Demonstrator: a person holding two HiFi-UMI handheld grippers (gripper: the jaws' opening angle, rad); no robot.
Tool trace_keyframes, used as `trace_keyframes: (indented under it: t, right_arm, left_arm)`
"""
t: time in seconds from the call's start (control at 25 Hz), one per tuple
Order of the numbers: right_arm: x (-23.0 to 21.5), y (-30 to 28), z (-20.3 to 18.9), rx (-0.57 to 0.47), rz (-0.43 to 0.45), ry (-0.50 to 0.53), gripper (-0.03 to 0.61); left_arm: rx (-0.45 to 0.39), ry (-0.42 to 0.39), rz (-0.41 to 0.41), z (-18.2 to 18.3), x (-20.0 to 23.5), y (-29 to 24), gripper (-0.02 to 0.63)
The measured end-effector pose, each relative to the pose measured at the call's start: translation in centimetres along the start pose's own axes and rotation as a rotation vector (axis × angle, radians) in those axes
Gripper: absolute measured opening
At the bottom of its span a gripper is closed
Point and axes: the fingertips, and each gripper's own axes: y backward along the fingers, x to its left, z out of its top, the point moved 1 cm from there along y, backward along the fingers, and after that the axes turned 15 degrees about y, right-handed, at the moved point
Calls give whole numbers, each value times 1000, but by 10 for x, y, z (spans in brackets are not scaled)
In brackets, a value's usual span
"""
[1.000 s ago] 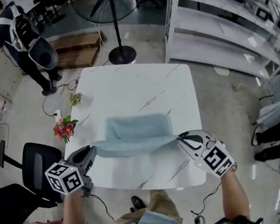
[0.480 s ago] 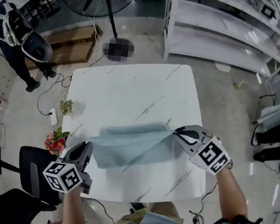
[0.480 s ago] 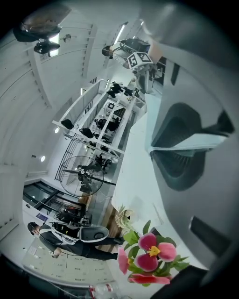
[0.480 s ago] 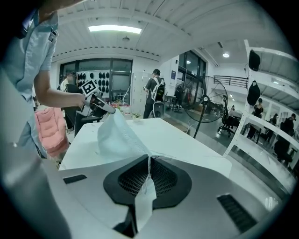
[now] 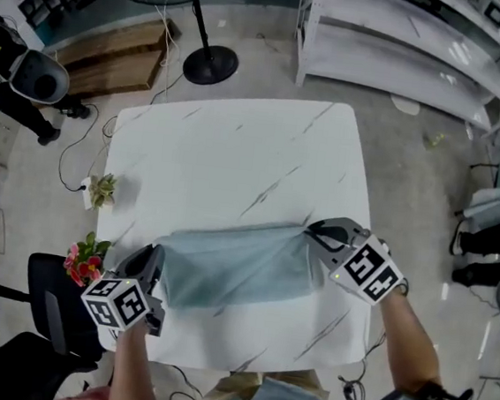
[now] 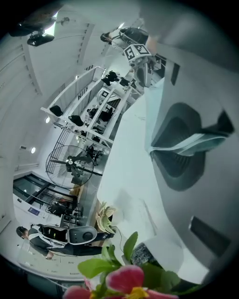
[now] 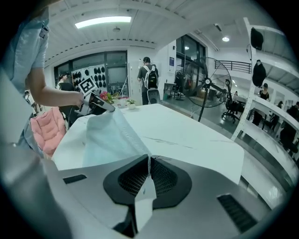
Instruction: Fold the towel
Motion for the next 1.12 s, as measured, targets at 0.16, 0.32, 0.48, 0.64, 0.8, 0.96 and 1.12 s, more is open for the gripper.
trace_keyframes:
  t: [0.16, 0.32, 0.48, 0.64, 0.8, 0.96, 1.12]
  right_arm:
    - [-5, -18, -12, 32, 23, -18, 32]
    - [-5, -33, -23, 70, 31, -11, 32]
    - [0, -42, -28, 82, 31, 12, 41]
    - [5, -31, -16, 9, 96, -54, 149]
    - [-1, -7, -6, -38, 58, -79, 166]
    - [10, 13, 14, -63, 13, -41, 138]
    - [51, 18, 30, -80, 48, -4, 127]
  left_arm:
    - [30, 46, 46, -6, 16, -21, 25]
    - [66, 58, 90, -13, 26, -33, 25]
    - [69, 61, 91, -14, 27, -41, 28]
    - [59, 43, 11, -6, 14, -36, 152]
    - [61, -31, -7, -3, 13, -14, 292]
    - [-37, -28, 45, 14, 26, 31, 239]
    - [-53, -22, -33, 1, 5, 58, 83]
